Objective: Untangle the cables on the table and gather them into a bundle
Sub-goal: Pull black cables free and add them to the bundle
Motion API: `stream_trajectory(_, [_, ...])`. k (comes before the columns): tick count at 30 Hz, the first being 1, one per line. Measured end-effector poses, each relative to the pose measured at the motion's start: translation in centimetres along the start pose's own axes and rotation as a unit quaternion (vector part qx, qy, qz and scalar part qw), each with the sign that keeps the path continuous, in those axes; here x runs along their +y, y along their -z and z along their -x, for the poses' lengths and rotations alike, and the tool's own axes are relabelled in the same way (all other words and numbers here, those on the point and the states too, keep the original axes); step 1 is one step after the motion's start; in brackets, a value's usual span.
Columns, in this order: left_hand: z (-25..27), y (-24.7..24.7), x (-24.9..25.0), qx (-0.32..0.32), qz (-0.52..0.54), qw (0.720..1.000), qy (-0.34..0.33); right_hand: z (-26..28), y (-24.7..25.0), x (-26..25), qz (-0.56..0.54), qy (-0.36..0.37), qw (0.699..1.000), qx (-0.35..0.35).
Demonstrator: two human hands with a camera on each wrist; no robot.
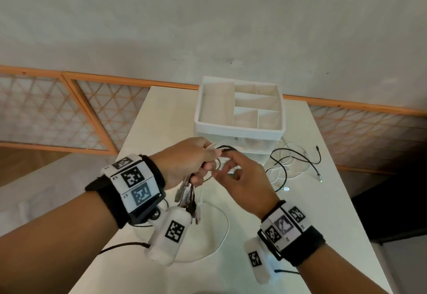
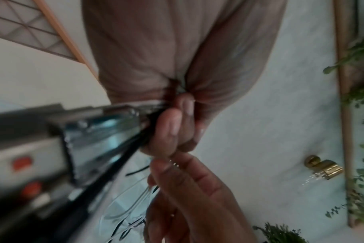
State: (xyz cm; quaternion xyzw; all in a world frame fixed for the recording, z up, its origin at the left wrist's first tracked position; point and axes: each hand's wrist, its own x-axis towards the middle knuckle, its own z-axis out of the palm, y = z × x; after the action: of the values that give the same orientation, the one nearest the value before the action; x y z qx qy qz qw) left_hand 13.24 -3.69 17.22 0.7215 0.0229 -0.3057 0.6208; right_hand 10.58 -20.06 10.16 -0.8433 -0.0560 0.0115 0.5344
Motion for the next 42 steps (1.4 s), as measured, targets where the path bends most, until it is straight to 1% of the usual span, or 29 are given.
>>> stream_trajectory(2, [0.8, 0.0, 0.9, -0.028, -0.005, 0.999, -0.019, -1.0, -0.7, -1.1, -0.028, 0.022, 0.999, -0.010])
stream_trajectory(4, [1.4, 0.2, 1.8, -0.036, -0.028, 0.998, -0.051, -1.6, -1.7, -0.4, 0.001, 0.003, 1.000, -0.012])
stream_trajectory(6, [1.7, 0.9, 2.6, 0.003, -0.042, 0.995, -0.096, -1.6, -1.8, 2.6, 0.109, -0.061, 0.991, -0.056])
stream_trajectory(8, [1.9, 2.0, 3.0, 0.064, -0.050, 0.987, -0.136, -1.2, -0.9, 6.9, 0.216, -0.142, 0.958, -0.122])
stream_trajectory(10, [1.9, 3.0, 2.5, 0.116, -0.114, 0.976, -0.146, -1.0, 1.3, 9.5, 0.224, -0.231, 0.937, -0.135])
stream_trajectory(11, [1.9, 3.4, 1.9, 0.134, -0.167, 0.967, -0.139, -1.3, 2.6, 9.4, 0.222, -0.248, 0.936, -0.117])
stream_trajectory(12, [1.7, 3.7, 1.2, 0.146, -0.221, 0.956, -0.123, -2.0, 4.1, 8.8, 0.226, -0.240, 0.940, -0.080])
stream_trajectory(14, [1.1, 4.0, -0.6, 0.164, -0.270, 0.946, -0.077, -3.6, 7.4, 6.5, 0.191, -0.170, 0.965, 0.063])
stream_trajectory(15, [0.7, 4.1, -1.5, 0.174, -0.254, 0.950, -0.051, -4.4, 9.0, 4.8, 0.162, -0.129, 0.968, 0.142])
stream_trajectory(16, [0.2, 4.1, -2.3, 0.188, -0.209, 0.959, -0.028, -5.0, 10.3, 3.5, 0.140, -0.092, 0.966, 0.197])
stream_trajectory(17, [-0.2, 4.1, -2.8, 0.204, -0.146, 0.968, -0.011, -5.2, 11.3, 2.4, 0.130, -0.065, 0.963, 0.228])
stream_trajectory(18, [-0.5, 4.1, -3.0, 0.221, -0.084, 0.972, 0.001, -5.4, 11.8, 2.6, 0.135, -0.062, 0.960, 0.237])
stream_trajectory(19, [-0.8, 4.1, -3.0, 0.237, -0.033, 0.971, 0.009, -5.3, 12.2, 3.1, 0.160, -0.082, 0.958, 0.223])
stream_trajectory(20, [-0.9, 4.1, -2.8, 0.249, 0.003, 0.968, 0.010, -5.1, 12.4, 4.4, 0.202, -0.124, 0.952, 0.195])
stream_trajectory(22, [-1.0, 4.3, -2.2, 0.261, 0.035, 0.965, 0.002, -4.3, 12.7, 7.7, 0.233, -0.248, 0.932, 0.125])
stream_trajectory(23, [-1.1, 4.5, -2.0, 0.265, 0.043, 0.963, -0.002, -3.9, 13.0, 8.9, 0.204, -0.310, 0.923, 0.107])
stream_trajectory(24, [-1.1, 4.6, -1.9, 0.269, 0.051, 0.962, -0.005, -3.6, 13.4, 9.6, 0.163, -0.347, 0.918, 0.106])
stream_trajectory(25, [-1.2, 4.7, -1.8, 0.271, 0.059, 0.961, -0.004, -3.5, 13.9, 9.8, 0.128, -0.356, 0.919, 0.113])
stream_trajectory(27, [-1.4, 4.9, -2.1, 0.274, 0.070, 0.959, 0.006, -3.6, 15.3, 8.8, 0.075, -0.308, 0.935, 0.159])
stream_trajectory(30, [-1.8, 4.7, -2.8, 0.265, 0.044, 0.963, 0.034, -4.4, 17.3, 5.2, -0.028, -0.174, 0.944, 0.280])
stream_trajectory(33, [-2.1, 4.2, -3.2, 0.248, 0.025, 0.967, 0.057, -5.6, 17.9, 1.0, -0.101, -0.035, 0.945, 0.309])
stream_trajectory(35, [-2.2, 3.7, -3.1, 0.239, 0.025, 0.969, 0.058, -6.3, 17.9, 0.3, -0.077, 0.012, 0.946, 0.314])
stream_trajectory(36, [-2.2, 3.6, -3.0, 0.232, 0.028, 0.971, 0.053, -6.5, 17.7, 0.8, -0.041, 0.017, 0.951, 0.307])
stream_trajectory(37, [-2.1, 3.5, -2.8, 0.222, 0.030, 0.973, 0.047, -6.6, 17.5, 2.1, 0.006, 0.000, 0.957, 0.289])
stream_trajectory(38, [-1.9, 3.4, -2.6, 0.211, 0.033, 0.976, 0.040, -6.6, 17.2, 3.9, 0.051, -0.037, 0.964, 0.257])
stream_trajectory(39, [-1.8, 3.4, -2.4, 0.200, 0.037, 0.979, 0.032, -6.3, 16.7, 5.8, 0.094, -0.096, 0.969, 0.209])
stream_trajectory(40, [-1.6, 3.4, -2.2, 0.190, 0.044, 0.980, 0.026, -5.7, 16.0, 7.7, 0.148, -0.167, 0.963, 0.151])
stream_trajectory(41, [-1.4, 3.4, -2.0, 0.181, 0.053, 0.982, 0.019, -4.7, 15.2, 9.2, 0.213, -0.237, 0.944, 0.090])
stream_trajectory(42, [-1.2, 3.4, -1.9, 0.172, 0.063, 0.983, 0.012, -3.8, 14.2, 10.3, 0.273, -0.286, 0.917, 0.050])
